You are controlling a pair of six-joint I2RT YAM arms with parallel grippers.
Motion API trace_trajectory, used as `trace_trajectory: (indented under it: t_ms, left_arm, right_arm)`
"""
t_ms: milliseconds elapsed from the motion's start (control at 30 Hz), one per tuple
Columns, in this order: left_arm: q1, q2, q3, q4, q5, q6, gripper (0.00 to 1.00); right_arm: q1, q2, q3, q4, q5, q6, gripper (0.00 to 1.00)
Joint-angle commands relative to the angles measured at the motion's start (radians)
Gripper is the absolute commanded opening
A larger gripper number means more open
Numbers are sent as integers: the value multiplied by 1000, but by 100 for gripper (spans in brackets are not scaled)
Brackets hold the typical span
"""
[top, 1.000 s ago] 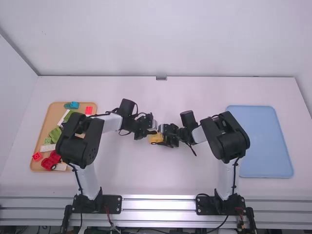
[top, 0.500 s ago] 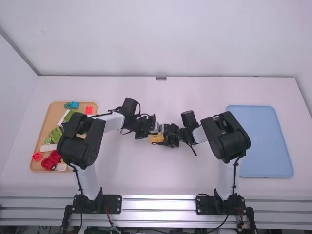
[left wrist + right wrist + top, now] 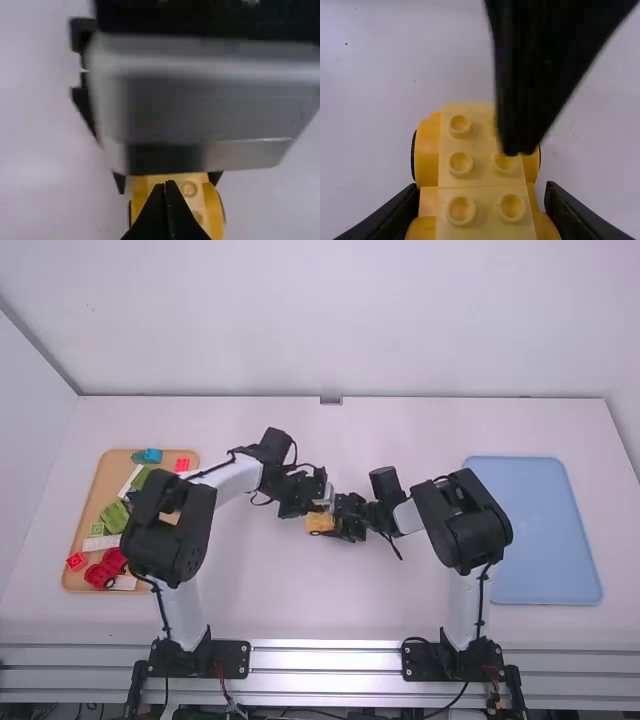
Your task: Assemble lego blocks to make yellow taxi
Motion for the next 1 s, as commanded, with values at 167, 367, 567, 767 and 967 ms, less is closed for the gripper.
trace_trajectory:
  t_ms: [167, 367, 567, 767, 967]
  left_arm:
    - [121, -69, 58, -6, 128, -37, 11]
    - [227, -90, 57, 11, 167, -163, 99]
    - [287, -105, 55, 55, 60, -354, 99]
    - [299, -114, 50, 147, -107, -599, 99]
    - [401, -120, 55, 233, -298, -1065, 99]
  right_arm:
    - [-2, 13, 5, -2, 10, -13, 56]
    - [-2, 13, 5, -2, 11, -12, 62]
    - [-2, 12, 16, 1, 20, 48, 83]
    - [2, 8, 51, -13, 137, 169, 100]
    - [-2, -142, 50, -232, 257, 169, 99]
